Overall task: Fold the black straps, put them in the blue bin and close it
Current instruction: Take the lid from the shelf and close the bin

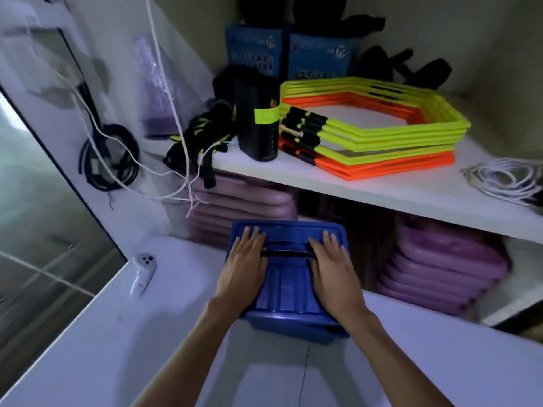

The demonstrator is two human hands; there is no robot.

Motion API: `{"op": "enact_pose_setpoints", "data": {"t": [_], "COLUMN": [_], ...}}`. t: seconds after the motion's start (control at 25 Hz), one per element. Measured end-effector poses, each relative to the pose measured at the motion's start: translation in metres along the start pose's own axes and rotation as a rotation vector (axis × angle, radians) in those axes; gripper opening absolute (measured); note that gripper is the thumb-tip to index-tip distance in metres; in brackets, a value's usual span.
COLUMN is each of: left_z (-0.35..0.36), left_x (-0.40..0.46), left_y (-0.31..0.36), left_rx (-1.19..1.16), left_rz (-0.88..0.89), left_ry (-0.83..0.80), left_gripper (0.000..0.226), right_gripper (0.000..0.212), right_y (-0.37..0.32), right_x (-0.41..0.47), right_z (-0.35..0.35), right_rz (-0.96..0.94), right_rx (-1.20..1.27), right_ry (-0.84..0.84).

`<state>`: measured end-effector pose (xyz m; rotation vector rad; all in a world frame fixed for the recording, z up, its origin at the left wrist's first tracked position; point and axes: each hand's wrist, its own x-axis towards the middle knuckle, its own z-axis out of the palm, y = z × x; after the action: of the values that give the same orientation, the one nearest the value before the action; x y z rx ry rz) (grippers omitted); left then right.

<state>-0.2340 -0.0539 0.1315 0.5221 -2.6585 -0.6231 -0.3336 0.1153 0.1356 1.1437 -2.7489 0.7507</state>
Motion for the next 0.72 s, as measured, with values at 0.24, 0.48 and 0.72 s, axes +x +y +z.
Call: {"op": "enact_pose_setpoints", "data": {"t": [0.24,0.48,0.72], "left_z": [0.053,0.079,0.092], "left_x": [0.0,0.021,0.016], "left_y": [-0.021,-0.031,-0.035], "left_rx": [0.027,0.014,0.0], "left_rz": [0.019,0.038,0.031], "left_ry": [-0.117,-0.179,-0.213], "left_gripper": [0.053,0.051,0.06], "right_gripper": [0.053,0.053,0.052], "right_y": [0.026,0.039,0.047], "right_x": [-0.018,-0.007,-0.011], "right_z": [0.051,0.071,0.085], "right_rz": [0.123,0.21,0.255], "right_rx": [-0.031,-0.032,-0.071], "right_ry": [-0.01,-0.014,-0.023]}}
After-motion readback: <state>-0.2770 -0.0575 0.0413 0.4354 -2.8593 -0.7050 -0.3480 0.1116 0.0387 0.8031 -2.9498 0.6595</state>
